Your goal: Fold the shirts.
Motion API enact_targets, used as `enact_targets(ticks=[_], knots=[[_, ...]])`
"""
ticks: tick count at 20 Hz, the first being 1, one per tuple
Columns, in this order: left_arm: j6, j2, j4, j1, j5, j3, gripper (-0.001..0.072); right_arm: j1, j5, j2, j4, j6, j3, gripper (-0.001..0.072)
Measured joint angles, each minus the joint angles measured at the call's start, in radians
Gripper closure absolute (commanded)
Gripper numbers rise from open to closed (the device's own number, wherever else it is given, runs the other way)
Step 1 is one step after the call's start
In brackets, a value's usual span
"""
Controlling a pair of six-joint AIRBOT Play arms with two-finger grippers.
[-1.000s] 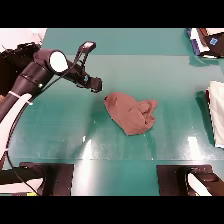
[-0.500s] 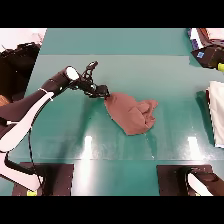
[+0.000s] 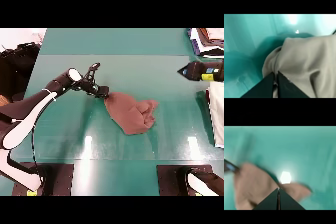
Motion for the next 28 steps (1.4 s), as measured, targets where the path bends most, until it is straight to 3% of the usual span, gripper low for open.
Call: enact_targets(ticks=[2,3,4,5,8,9,14,17,22,28], knots=[[0.003,0.018,0.012,0.033,-0.031,0.027,0.0678,0.000,0.066,-0.031,-0.066,0.030,-0.033,0.0688],[0.004,0.030,0.018,0.050,-0.043,0.040,0.0678,0.000,0.086,-0.045,-0.084,0.039,-0.063,0.0539],[0.005,0.042,0.024,0.067,-0.058,0.053,0.0678,0.000,0.102,-0.060,-0.092,0.047,-0.104,0.0269],[0.007,0.054,0.028,0.080,-0.068,0.063,0.0678,0.000,0.112,-0.078,-0.090,0.052,-0.148,0.0184],[0.009,0.079,0.041,0.103,-0.088,0.079,0.0678,0.005,0.096,-0.158,0.021,0.045,-0.289,0.0218],[0.009,0.083,0.045,0.106,-0.093,0.081,0.0678,0.012,0.078,-0.188,0.073,0.029,-0.325,0.0273],[0.010,0.092,0.056,0.115,-0.113,0.087,0.0678,0.097,-0.044,-0.337,0.292,-0.048,-0.391,0.0303],[0.010,0.093,0.060,0.116,-0.122,0.088,0.0679,0.145,-0.097,-0.399,0.335,-0.066,-0.353,0.0692],[0.008,0.158,0.089,0.116,-0.134,0.088,0.0679,0.161,-0.120,-0.396,0.334,-0.097,-0.271,0.0695],[0.001,0.467,0.183,0.117,-0.095,0.089,0.0679,0.076,-0.098,-0.142,0.254,-0.101,-0.069,0.0695]])
